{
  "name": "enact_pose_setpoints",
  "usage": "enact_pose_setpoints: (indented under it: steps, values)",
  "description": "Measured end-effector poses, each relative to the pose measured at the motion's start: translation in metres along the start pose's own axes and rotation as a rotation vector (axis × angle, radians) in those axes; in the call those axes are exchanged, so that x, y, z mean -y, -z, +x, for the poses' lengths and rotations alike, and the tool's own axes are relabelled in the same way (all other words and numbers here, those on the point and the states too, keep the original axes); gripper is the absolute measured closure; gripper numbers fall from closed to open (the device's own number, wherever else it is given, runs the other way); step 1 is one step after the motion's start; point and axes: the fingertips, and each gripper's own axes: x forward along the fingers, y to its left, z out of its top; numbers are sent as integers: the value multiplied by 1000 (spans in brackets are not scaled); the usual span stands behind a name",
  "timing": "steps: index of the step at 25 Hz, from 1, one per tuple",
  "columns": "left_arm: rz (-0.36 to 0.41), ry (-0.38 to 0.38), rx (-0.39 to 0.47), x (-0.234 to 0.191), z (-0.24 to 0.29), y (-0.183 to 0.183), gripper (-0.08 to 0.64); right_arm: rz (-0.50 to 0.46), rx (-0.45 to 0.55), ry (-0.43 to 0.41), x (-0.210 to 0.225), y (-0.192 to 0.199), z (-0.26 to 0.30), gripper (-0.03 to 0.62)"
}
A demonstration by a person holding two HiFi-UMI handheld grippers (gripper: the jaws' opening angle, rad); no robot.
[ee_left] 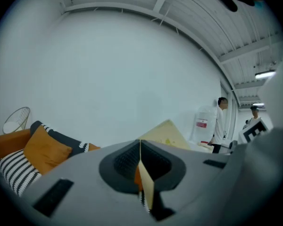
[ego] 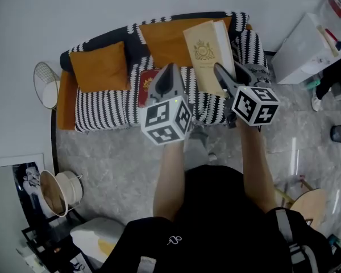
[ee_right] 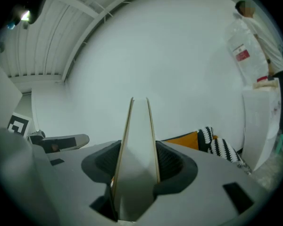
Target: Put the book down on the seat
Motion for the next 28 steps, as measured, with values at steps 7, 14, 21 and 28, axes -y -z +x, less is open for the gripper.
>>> enact_pose_setpoints:
  steps: [7,14,21,28]
  values:
    - [-44,-3,-133,-33,70,50,546,128,-123,44,53,48,69,367]
    - [-89,5,-284,-58,126,109,546,228,-251,110,102,107,116,367]
    - [-141,9,-433,-80,163,182,546,343,-384,159,138,184,143,367]
    - [-142,35,-532,-109,196,256,546,415,-470,153,175,265,183,367]
